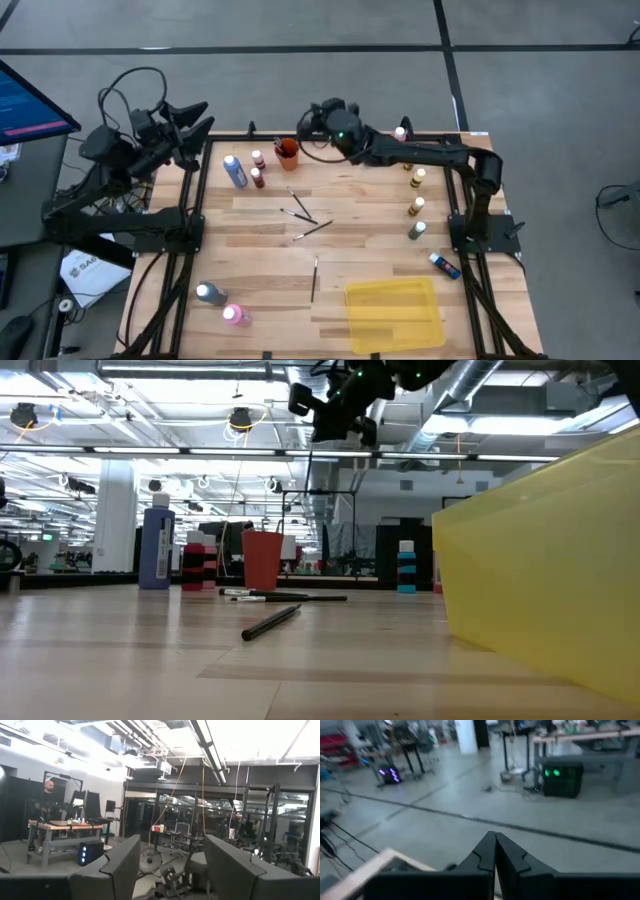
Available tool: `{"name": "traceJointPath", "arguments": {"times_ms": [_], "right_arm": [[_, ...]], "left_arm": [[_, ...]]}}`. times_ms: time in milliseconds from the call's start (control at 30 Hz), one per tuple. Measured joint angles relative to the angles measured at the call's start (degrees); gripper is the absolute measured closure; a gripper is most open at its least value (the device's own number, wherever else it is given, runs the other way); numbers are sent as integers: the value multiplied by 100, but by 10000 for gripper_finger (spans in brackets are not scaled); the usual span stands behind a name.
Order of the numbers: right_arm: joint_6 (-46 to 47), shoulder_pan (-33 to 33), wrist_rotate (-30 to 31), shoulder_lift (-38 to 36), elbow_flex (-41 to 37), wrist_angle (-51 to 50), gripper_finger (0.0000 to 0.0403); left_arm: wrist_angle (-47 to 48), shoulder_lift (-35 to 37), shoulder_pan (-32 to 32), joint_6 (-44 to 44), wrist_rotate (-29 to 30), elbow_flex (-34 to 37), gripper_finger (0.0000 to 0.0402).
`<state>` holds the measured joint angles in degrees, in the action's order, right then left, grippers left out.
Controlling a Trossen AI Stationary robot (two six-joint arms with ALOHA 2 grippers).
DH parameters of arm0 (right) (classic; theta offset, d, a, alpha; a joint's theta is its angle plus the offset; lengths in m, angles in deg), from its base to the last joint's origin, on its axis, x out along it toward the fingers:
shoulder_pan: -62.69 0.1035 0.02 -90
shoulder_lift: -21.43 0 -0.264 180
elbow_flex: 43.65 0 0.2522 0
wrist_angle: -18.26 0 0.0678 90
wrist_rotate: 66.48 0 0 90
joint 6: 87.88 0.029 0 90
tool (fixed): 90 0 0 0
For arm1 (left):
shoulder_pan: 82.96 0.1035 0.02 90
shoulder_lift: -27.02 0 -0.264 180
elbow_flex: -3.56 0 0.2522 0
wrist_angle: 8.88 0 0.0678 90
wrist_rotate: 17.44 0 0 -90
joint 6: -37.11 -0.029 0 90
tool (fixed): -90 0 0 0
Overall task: Pick & Place Paint Supplies
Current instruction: Put the black paint brush into the orange cup
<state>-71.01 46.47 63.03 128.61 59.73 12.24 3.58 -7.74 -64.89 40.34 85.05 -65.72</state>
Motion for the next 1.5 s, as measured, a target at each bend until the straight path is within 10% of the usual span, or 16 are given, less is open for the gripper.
{"name": "traceJointPath", "arguments": {"times_ms": [967, 1500], "right_arm": [[-527, 14, -670, 2012, 713, 1426, 398], [-311, 374, -1099, 874, 709, -942, 248]], "left_arm": [[41, 92, 1, 0, -22, 0, 190], [145, 146, 0, 0, 0, 0, 190]]}}
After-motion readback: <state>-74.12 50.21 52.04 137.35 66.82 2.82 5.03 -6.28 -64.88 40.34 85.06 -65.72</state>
